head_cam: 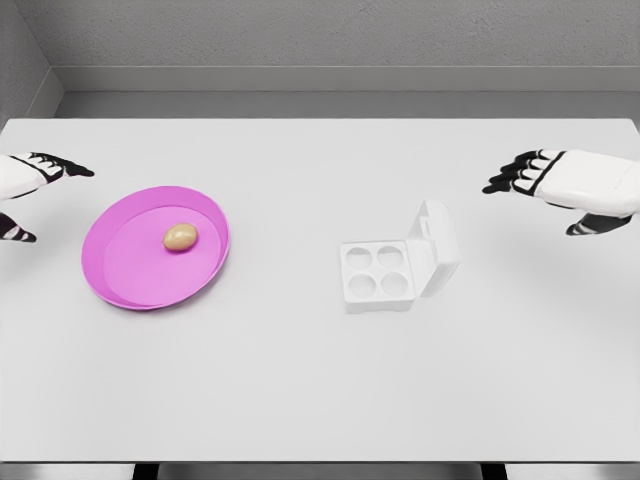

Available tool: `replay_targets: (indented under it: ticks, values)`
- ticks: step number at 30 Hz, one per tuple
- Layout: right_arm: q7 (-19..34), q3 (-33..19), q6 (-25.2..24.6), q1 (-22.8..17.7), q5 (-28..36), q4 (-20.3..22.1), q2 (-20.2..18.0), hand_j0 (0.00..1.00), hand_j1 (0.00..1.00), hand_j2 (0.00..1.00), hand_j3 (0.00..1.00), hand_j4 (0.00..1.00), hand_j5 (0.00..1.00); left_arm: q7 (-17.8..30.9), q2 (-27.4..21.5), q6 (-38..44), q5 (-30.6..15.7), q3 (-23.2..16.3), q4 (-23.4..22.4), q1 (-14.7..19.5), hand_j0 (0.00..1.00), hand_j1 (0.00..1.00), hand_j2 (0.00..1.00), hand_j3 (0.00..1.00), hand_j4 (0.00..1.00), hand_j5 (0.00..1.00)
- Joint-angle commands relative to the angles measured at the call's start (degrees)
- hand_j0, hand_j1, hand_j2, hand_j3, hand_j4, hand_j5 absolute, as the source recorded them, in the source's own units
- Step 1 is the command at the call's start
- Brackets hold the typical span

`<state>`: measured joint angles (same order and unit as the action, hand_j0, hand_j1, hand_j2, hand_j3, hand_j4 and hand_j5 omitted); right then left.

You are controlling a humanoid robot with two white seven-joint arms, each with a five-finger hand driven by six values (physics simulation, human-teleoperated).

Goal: Pack egg into the box and close the box lid

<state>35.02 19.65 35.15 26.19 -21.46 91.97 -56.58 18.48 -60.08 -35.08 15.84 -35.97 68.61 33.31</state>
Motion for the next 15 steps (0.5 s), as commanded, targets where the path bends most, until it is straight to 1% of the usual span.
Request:
replay_targets:
  ticks: [1, 4, 5, 6, 7, 8, 9, 10, 11, 12, 15]
  values:
    - [-0.02, 0.12, -0.15, 0.0, 0.19, 0.14, -0.02, 1.0, 1.0, 1.0, 1.0, 1.0, 1.0, -0.02, -0.04, 0.08, -0.29, 0.03, 0.03, 0.0, 1.0, 1.0, 1.0, 1.0, 1.0, 1.0]
    - [-0.02, -0.84, -0.15, 0.09, 0.28, 0.32, -0.02, 1.0, 1.0, 1.0, 1.0, 1.0, 1.0, 0.07, 0.05, 0.08, -0.29, -0.15, 0.21, 0.0, 1.0, 1.0, 1.0, 1.0, 1.0, 1.0]
    - [-0.02, -1.54, -0.15, -0.17, 0.37, 0.32, -0.37, 1.0, 1.0, 1.0, 1.0, 1.0, 1.0, -0.02, 1.8, 0.08, -0.38, -0.24, -0.49, 2.27, 1.0, 1.0, 1.0, 1.0, 1.0, 1.0]
    - [-0.02, -1.72, -0.15, -0.26, 0.28, -0.04, -0.9, 1.0, 1.0, 1.0, 1.0, 1.0, 1.0, -0.2, 2.42, 0.08, -0.46, -2.08, 0.21, 4.13, 1.0, 1.0, 1.0, 1.0, 1.0, 1.0]
    - [-0.02, -2.34, -0.15, -0.18, 0.28, -0.04, -2.21, 1.0, 1.0, 1.0, 1.0, 1.0, 1.0, 0.06, 2.78, 0.08, -0.55, -4.36, 2.22, 5.36, 1.0, 1.0, 1.0, 1.0, 1.0, 1.0]
    - [-0.02, -3.31, -0.15, -1.05, 0.46, -0.3, -3.71, 1.0, 1.0, 1.0, 1.0, 1.0, 1.0, 0.24, 4.62, 0.08, -0.46, -10.07, 5.39, 9.14, 1.0, 1.0, 1.0, 1.0, 1.0, 1.0]
    - [-0.02, -3.39, -0.15, -1.58, 0.46, -0.3, -4.94, 1.0, 1.0, 1.0, 1.0, 1.0, 1.0, 0.15, 4.71, 0.08, -0.73, -11.14, 6.27, 10.37, 1.0, 1.0, 1.0, 1.0, 1.0, 1.0]
    - [-0.02, -3.39, -0.15, -1.76, 0.46, -0.21, -5.03, 1.0, 1.0, 1.0, 1.0, 1.0, 1.0, 0.15, 5.41, 0.08, -0.64, -11.31, 7.24, 10.9, 1.0, 1.0, 1.0, 1.0, 1.0, 1.0]
    - [-0.02, -3.22, -0.15, -1.93, 0.37, -0.04, -5.2, 1.0, 1.0, 1.0, 1.0, 1.0, 1.0, 0.24, 6.99, 0.08, -0.46, -11.4, 7.07, 10.81, 1.0, 1.0, 1.0, 1.0, 1.0, 1.0]
    - [-0.02, -3.22, -0.15, -2.46, 0.37, 0.58, -5.12, 1.0, 1.0, 1.0, 1.0, 1.0, 1.0, 0.24, 7.08, 0.08, -0.46, -11.4, 7.06, 10.99, 1.0, 1.0, 1.0, 1.0, 1.0, 1.0]
    - [-0.02, -2.43, -0.15, -3.34, 0.37, 4.45, -4.68, 1.0, 1.0, 1.0, 1.0, 1.0, 1.0, 0.24, 7.7, 0.08, -0.29, -11.84, 7.24, 11.07, 1.0, 1.0, 1.0, 1.0, 1.0, 1.0]
